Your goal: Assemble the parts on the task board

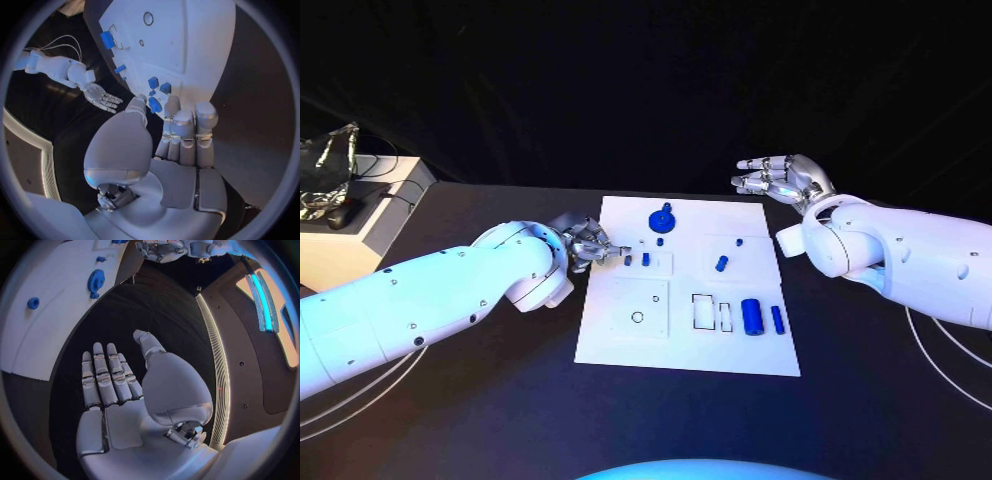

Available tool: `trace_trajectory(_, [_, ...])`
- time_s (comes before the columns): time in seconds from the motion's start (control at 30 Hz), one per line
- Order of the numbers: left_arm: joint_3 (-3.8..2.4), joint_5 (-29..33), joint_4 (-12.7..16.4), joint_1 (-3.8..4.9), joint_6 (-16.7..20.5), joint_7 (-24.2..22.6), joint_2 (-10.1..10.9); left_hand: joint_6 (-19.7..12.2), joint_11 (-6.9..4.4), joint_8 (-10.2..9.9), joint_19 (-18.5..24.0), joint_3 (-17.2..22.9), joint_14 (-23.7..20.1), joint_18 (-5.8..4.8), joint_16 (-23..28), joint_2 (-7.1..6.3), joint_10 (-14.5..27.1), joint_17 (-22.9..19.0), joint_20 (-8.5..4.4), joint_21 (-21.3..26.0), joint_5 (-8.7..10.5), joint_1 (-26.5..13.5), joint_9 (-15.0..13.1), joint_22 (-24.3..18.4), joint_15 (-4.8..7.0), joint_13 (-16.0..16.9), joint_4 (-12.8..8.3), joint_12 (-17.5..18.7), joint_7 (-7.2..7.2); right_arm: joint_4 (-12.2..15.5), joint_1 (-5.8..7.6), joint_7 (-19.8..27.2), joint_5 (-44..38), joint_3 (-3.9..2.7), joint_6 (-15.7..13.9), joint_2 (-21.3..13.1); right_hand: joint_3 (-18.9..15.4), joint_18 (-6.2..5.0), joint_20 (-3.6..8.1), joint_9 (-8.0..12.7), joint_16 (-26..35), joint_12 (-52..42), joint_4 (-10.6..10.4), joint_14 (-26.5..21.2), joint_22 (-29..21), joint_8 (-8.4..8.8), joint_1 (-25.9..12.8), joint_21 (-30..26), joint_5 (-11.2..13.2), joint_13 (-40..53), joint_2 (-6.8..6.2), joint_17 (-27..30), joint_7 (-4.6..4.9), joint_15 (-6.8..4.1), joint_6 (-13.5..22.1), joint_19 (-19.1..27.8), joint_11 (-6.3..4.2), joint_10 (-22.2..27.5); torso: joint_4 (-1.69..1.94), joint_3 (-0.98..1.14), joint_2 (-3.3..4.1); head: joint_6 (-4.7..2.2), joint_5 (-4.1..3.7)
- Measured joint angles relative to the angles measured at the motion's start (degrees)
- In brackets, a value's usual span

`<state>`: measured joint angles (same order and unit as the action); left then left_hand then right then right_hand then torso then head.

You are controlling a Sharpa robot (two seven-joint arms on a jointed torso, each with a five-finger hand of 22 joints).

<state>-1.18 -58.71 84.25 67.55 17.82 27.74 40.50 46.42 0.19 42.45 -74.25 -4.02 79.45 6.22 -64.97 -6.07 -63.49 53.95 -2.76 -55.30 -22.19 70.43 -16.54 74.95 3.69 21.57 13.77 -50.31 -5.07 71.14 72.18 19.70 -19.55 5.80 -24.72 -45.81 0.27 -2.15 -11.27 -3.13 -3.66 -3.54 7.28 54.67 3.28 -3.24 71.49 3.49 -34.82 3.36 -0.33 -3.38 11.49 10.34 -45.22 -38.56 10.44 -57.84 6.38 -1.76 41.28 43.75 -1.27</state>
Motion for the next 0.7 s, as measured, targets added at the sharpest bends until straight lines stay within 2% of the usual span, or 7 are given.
trace_trajectory(0.2, [0.3,-0.3,-1.3,-0.13,0.0,0.5,-1.2,-0.2,0.0,0.0,0.0,-0.1,0.2,-0.02,-0.4,0.14,0.0,0.6,0.01,-0.5,0.0,-0.1,-0.5,0.0,-0.2,0.3,0.1,-0.4,0.19,0.0,-0.04,0.0,0.0,0.02,0.0,0.1,0.0,0.0,0.0,0.0,0.0,0.0,0.0,0.0,0.0,0.0,0.0,0.0,0.0,0.0,0.0,0.0,0.0,0.0,0.0,0.0,0.0,0.0,-0.02,0.05,0.07,-0.02,-0.06])
trace_trajectory(0.47, [1.17,-0.3,-3.6,-0.22,-0.9,1.3,-3.0,0.0,0.01,0.0,-0.2,-0.2,0.2,-0.02,-0.7,0.14,0.0,0.8,0.21,-0.7,0.0,-0.1,-0.8,0.0,-0.2,0.5,0.2,-0.7,0.38,0.0,-0.04,0.0,0.0,0.02,0.0,0.1,0.0,0.0,0.0,0.0,0.0,0.0,0.0,0.0,0.0,0.0,0.0,0.0,0.0,0.0,0.0,0.0,0.0,0.0,0.0,0.0,0.0,0.0,-0.04,0.05,0.07,0.01,-0.15])
trace_trajectory(0.7, [1.5,-0.3,-4.8,-0.22,-1.7,1.9,-3.8,0.2,-0.12,0.5,-0.2,-0.4,0.3,-0.03,-0.7,0.37,-0.1,1.0,0.21,-0.9,0.0,-0.4,-1.2,0.0,-0.09,0.6,0.1,-0.7,0.57,0.0,-0.04,0.0,0.0,0.0,0.0,0.2,0.0,0.0,0.0,0.0,0.0,0.0,0.0,0.0,0.0,0.0,0.0,0.0,0.0,0.0,0.0,0.0,0.0,0.0,0.0,0.0,0.0,0.0,0.0,0.02,0.07,0.06,-0.27])
